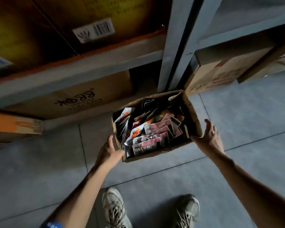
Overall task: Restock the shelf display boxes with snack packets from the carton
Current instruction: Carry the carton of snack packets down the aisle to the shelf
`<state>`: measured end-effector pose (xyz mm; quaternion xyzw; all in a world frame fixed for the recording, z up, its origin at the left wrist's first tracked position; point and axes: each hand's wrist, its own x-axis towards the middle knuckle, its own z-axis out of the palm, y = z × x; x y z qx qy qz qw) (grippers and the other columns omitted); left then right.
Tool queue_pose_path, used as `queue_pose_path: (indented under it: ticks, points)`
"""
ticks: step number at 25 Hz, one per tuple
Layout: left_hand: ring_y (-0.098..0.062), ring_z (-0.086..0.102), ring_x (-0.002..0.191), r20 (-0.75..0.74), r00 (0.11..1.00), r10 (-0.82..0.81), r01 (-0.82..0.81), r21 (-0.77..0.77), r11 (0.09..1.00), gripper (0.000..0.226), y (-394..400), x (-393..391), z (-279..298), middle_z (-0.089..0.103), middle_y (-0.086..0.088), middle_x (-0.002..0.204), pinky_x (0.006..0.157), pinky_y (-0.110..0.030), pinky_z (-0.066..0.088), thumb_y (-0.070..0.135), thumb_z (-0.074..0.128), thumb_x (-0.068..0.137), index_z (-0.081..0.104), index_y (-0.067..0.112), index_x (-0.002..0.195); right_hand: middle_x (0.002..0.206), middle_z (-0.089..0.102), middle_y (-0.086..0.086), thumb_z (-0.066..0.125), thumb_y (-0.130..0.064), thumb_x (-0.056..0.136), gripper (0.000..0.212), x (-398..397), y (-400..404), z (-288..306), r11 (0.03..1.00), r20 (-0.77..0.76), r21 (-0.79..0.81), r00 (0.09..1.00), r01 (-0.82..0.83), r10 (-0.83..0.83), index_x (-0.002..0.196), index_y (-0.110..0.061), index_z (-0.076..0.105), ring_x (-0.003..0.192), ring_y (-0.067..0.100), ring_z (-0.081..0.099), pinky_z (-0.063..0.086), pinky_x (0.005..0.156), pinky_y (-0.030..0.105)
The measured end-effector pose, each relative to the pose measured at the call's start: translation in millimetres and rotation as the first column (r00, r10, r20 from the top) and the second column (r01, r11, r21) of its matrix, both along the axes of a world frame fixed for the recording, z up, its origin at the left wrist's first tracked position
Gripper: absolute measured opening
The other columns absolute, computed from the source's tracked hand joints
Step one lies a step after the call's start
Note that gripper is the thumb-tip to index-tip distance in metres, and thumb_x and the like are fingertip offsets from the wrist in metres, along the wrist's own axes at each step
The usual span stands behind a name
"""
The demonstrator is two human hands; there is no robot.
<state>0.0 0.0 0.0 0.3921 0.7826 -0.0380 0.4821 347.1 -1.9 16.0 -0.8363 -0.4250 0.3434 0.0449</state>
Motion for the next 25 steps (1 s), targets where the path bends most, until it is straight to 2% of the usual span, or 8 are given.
queue_pose_path:
  ticks: [3,6,8,10,12,17,22,25]
  points:
    - [-0.029,0.040,0.135,0.093,0.979,0.179,-0.182,0.017,0.983,0.079,13,10,-45,0.035,-0.007,0.152,0.109,-0.036,0.037,0.011,0.067,0.088,0.023,0.023,0.152,0.144,0.046,0.017,0.073,-0.024,0.084,0.085,13,23,-50,0.985,-0.069,-0.019,0.983,0.169,-0.170,0.153,-0.016,0.025,0.122,0.036,0.051,0.047,0.088,0.038]
    - [-0.030,0.053,0.108,-0.003,0.950,0.313,-0.306,0.195,0.932,0.063,21,18,-83,0.048,-0.004,0.132,0.091,-0.038,0.046,-0.002,0.062,0.084,0.035,0.027,0.134,0.114,0.065,0.013,0.073,-0.019,0.084,0.048,11,42,-86,0.937,-0.236,-0.072,0.907,0.343,-0.350,0.128,-0.015,0.055,0.093,0.028,0.062,0.052,0.072,0.033]
    - [-0.031,0.056,0.104,-0.074,0.914,0.399,-0.374,0.223,0.900,0.061,24,16,-104,0.048,-0.005,0.131,0.088,-0.042,0.049,0.007,0.058,0.087,0.031,0.024,0.139,0.093,0.067,0.014,0.065,-0.022,0.089,0.013,14,52,-102,0.964,-0.086,-0.082,0.961,0.255,-0.261,0.099,-0.013,0.065,0.087,0.031,0.066,0.057,0.079,0.042]
    - [-0.034,0.046,0.129,-0.117,0.905,0.408,-0.398,0.105,0.912,0.069,27,13,-125,0.041,-0.012,0.144,0.107,-0.044,0.040,0.020,0.051,0.090,0.024,0.006,0.151,0.081,0.062,0.016,0.058,-0.022,0.092,0.014,22,58,-107,0.983,0.065,-0.142,0.992,0.117,-0.108,0.082,-0.012,0.061,0.082,0.034,0.064,0.055,0.075,0.042]
    - [-0.037,0.044,0.133,-0.156,0.938,0.308,-0.303,0.054,0.951,0.051,32,9,-130,0.044,-0.024,0.143,0.107,-0.043,0.036,0.013,0.047,0.096,0.037,-0.005,0.143,0.077,0.060,0.019,0.060,-0.017,0.089,0.015,26,62,-103,0.992,0.117,-0.125,0.993,0.006,0.009,0.081,-0.006,0.063,0.074,0.034,0.060,0.048,0.065,0.037]
    - [-0.039,0.059,0.103,-0.147,0.971,0.190,-0.163,0.180,0.970,0.034,24,-25,-77,0.058,-0.035,0.098,0.088,-0.042,0.045,0.026,0.046,0.095,0.061,-0.004,0.093,0.055,0.053,0.012,0.057,-0.027,0.090,0.037,8,24,-64,1.000,0.091,0.013,0.996,-0.019,0.018,0.061,-0.004,0.057,0.057,0.029,0.054,0.035,0.052,0.031]
    - [-0.040,0.064,0.098,-0.261,0.954,0.146,-0.087,0.225,0.970,0.028,-41,-53,58,0.068,-0.028,0.099,0.079,-0.038,0.047,0.025,0.053,0.098,0.059,0.006,0.079,0.053,0.051,0.011,0.062,-0.028,0.093,0.042,-19,-31,32,0.997,0.083,0.031,0.994,-0.068,0.065,0.058,-0.005,0.054,0.060,0.034,0.058,0.034,0.054,0.031]
    - [-0.043,0.063,0.099,-0.258,0.932,0.256,-0.196,0.234,0.952,0.030,-91,-84,163,0.068,-0.029,0.102,0.080,-0.040,0.047,0.027,0.053,0.098,0.059,0.005,0.079,0.054,0.050,0.015,0.054,-0.041,0.083,0.041,-51,-53,135,0.985,0.047,0.067,0.987,-0.160,0.157,0.061,-0.006,0.052,0.062,0.037,0.063,0.039,0.057,0.033]
